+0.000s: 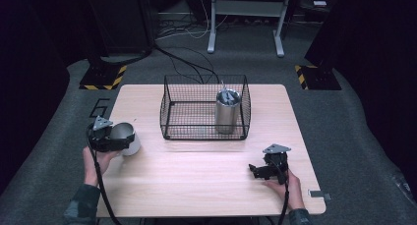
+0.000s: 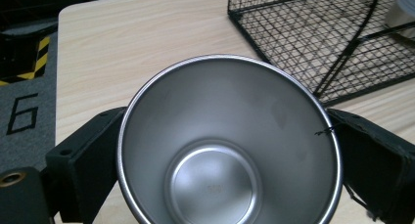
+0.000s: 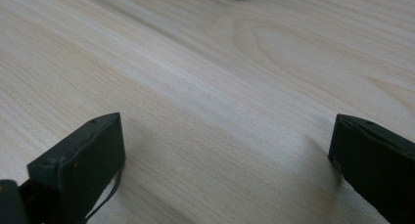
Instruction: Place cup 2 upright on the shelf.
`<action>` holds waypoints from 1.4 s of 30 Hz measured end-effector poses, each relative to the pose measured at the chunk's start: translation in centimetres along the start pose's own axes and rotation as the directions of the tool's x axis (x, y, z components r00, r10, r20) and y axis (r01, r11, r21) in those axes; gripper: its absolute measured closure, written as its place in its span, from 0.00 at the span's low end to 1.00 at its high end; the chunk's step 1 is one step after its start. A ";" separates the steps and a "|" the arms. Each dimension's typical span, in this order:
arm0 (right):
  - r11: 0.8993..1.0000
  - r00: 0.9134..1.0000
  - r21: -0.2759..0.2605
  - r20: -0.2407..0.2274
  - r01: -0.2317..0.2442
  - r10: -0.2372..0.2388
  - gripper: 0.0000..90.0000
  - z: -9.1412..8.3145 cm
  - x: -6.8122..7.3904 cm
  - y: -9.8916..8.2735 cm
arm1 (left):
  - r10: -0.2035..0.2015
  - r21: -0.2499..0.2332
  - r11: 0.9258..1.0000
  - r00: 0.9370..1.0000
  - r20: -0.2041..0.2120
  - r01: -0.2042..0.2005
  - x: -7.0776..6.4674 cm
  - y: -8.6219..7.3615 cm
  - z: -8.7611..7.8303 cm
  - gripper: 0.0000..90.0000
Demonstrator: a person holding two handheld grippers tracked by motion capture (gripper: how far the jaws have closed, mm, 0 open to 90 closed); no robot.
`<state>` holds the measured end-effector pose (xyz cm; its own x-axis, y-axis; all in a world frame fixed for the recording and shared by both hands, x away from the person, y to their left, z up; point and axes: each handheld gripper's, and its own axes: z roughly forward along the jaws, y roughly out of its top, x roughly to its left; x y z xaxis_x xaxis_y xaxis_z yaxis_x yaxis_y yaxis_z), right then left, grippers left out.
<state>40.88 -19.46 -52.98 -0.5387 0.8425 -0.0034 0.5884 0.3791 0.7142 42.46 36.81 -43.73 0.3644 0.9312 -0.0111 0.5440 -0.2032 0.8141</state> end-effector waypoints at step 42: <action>1.000 0.999 -0.004 -0.026 0.025 -0.025 0.00 0.0 -0.3 0.0 | 0.176 -0.056 0.984 0.967 0.187 -0.168 -8.0 2.2 -2.9 0.07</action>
<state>41.02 -19.74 -52.99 -0.5687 0.8225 -0.0026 0.5724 0.3981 0.7168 38.57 29.82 -40.18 0.5890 0.8078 0.0241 0.4320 -0.3400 0.8353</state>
